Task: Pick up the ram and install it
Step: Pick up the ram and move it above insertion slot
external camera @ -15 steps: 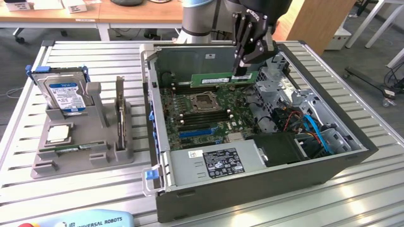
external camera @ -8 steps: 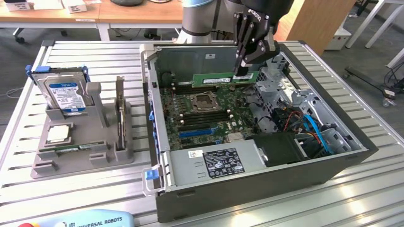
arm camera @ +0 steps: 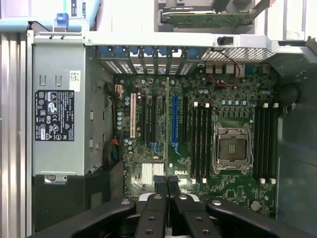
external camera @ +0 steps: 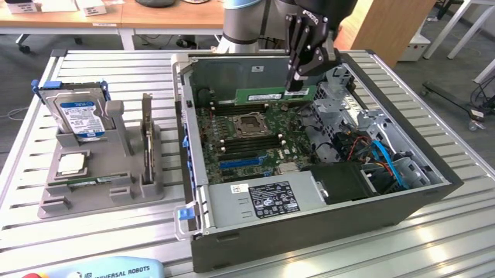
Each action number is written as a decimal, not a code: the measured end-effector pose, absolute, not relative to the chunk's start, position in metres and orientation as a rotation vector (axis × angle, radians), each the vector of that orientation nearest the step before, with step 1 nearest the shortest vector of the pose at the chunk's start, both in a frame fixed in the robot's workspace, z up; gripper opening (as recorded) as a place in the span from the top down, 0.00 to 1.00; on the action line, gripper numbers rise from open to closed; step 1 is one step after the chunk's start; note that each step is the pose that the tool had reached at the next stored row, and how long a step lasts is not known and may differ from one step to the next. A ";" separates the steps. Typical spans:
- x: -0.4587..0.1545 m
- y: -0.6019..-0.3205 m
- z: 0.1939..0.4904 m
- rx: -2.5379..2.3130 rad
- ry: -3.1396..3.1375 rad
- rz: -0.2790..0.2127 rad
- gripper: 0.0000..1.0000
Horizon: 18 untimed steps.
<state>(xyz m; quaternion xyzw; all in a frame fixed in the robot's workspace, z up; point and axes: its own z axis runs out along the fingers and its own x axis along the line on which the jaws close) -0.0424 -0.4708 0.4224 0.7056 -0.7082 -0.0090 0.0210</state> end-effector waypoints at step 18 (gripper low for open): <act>-0.042 -0.447 0.421 2.188 -2.196 -0.028 0.89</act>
